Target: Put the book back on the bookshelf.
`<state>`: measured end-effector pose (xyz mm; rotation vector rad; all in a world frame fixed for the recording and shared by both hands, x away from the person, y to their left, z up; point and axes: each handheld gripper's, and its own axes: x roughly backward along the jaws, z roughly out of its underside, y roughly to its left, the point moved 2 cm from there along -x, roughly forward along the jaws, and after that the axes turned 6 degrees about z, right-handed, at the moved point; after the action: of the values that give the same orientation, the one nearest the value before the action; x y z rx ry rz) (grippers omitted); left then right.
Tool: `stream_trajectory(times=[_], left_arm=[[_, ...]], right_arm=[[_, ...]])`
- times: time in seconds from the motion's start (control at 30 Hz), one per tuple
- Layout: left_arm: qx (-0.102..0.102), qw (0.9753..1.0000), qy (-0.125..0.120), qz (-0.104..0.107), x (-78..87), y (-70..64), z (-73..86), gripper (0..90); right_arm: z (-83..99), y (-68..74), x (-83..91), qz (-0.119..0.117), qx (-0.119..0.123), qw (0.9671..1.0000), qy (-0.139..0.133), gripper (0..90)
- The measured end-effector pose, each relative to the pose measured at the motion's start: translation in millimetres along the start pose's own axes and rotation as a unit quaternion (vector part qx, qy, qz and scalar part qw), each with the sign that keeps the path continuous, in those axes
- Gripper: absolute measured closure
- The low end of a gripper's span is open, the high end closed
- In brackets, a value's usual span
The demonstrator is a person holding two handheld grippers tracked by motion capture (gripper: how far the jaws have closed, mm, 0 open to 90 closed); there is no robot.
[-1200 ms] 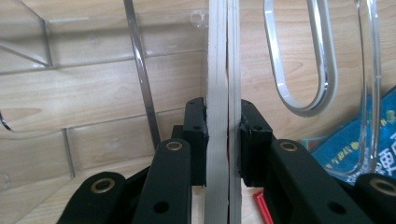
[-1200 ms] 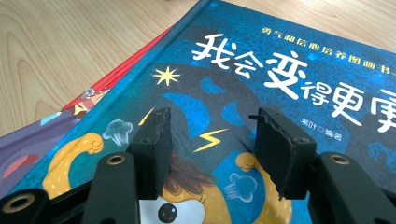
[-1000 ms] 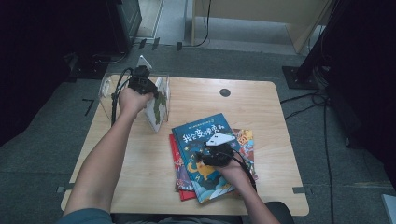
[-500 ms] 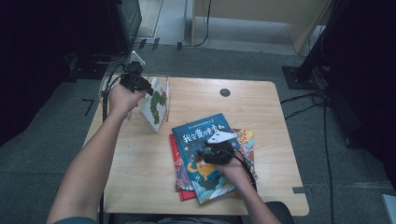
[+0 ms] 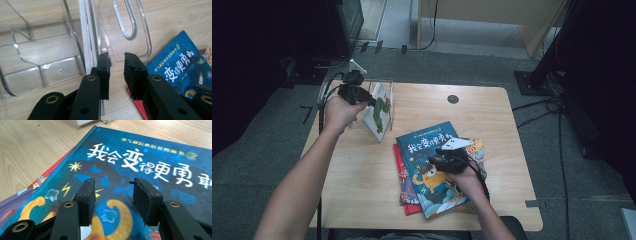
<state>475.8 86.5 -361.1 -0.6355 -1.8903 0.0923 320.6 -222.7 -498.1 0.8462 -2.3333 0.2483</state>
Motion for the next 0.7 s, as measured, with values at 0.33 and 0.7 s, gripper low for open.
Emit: stream_trajectory(times=[0.33, 0.7], left_arm=[[-0.017, 0.9997, -0.006, 0.019, -5.1, -2.9, 25.4, 77.8], [-0.038, 0.9983, -0.011, 0.042, -12.5, -10.0, 55.4, 79.5]], right_arm=[[1.7, -12.8, 5.2, 0.016, -0.004, 0.9999, 0.005, 54.7], [5.8, -27.7, 11.8, 0.028, -0.017, 0.9995, 0.004, 57.8]])
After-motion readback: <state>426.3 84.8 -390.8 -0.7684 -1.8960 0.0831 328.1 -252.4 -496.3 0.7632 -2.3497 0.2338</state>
